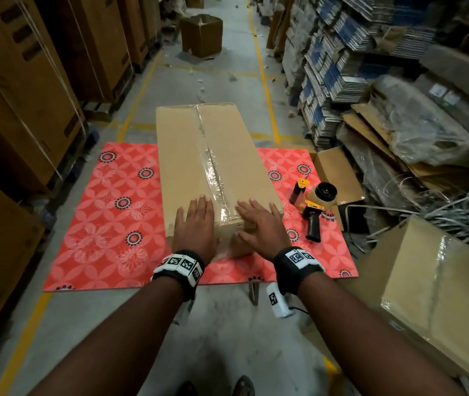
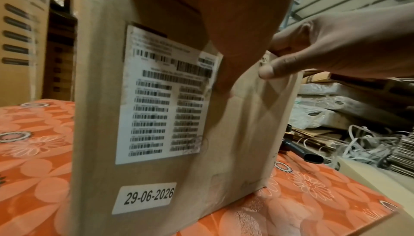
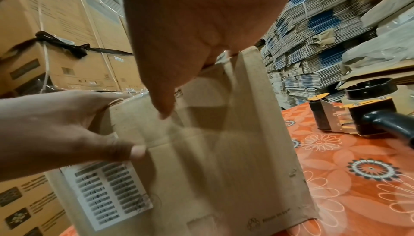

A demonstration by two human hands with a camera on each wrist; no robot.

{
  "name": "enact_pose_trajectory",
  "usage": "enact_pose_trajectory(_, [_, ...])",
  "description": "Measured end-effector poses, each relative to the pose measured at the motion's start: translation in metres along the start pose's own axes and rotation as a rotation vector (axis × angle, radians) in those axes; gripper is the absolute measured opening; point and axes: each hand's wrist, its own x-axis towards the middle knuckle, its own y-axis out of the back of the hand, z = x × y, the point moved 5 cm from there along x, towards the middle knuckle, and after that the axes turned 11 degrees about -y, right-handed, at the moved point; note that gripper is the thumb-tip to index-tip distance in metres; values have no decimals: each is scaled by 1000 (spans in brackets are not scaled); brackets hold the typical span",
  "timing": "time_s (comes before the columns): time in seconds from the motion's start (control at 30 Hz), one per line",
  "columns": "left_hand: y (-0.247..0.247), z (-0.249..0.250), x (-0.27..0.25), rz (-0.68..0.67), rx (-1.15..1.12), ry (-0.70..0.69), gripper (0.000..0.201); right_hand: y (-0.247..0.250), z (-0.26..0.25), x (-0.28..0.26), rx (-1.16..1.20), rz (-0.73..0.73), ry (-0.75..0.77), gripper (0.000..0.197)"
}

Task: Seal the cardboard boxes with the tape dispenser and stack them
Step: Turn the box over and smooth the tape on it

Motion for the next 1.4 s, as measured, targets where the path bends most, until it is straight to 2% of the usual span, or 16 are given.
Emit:
enact_pose_trajectory(0.2, [-2, -3, -2, -13, 3, -71, 91, -5, -8, -2, -65, 131, -41, 66])
enact_pose_trajectory(0.4, [0, -12, -4, -64, -25, -115, 97, -9, -4, -3, -146, 131, 86, 77])
enact_pose_trajectory(0.5, [4, -9, -4, -11, -53, -67, 92, -5, -3, -4, -155, 136, 138, 80])
enact_pose_trajectory(0.63, [9, -1, -2, 74, -72, 81, 91, -2, 9, -1, -90, 121, 209, 72])
enact_pose_trajectory(0.73, [10, 7, 1, 56, -34, 139, 93, 0, 26, 3, 16, 147, 258, 58])
enact_pose_trajectory(0.8, [9, 7, 1, 26, -12, 147, 99, 6, 40, 4, 55, 217, 246, 50])
enact_pose_trajectory(0.87, [7, 5, 1, 3, -11, 154, 105, 12, 62, 4, 23, 279, 185, 53])
enact_pose_trajectory(1.0, [5, 4, 2, 3, 18, 174, 111, 21, 121, -1, -69, 282, 15, 63])
enact_pose_trajectory(1.1, [3, 5, 3, -8, 24, 184, 109, 17, 167, -4, -57, 168, -189, 57])
enact_pose_trajectory(1.27, [6, 8, 2, 1, 37, 206, 107, -3, 228, 6, -62, -18, -498, 29])
enact_pose_trajectory(1.4, [5, 9, 2, 17, 55, 213, 108, -15, 256, 26, 6, -39, -650, 33])
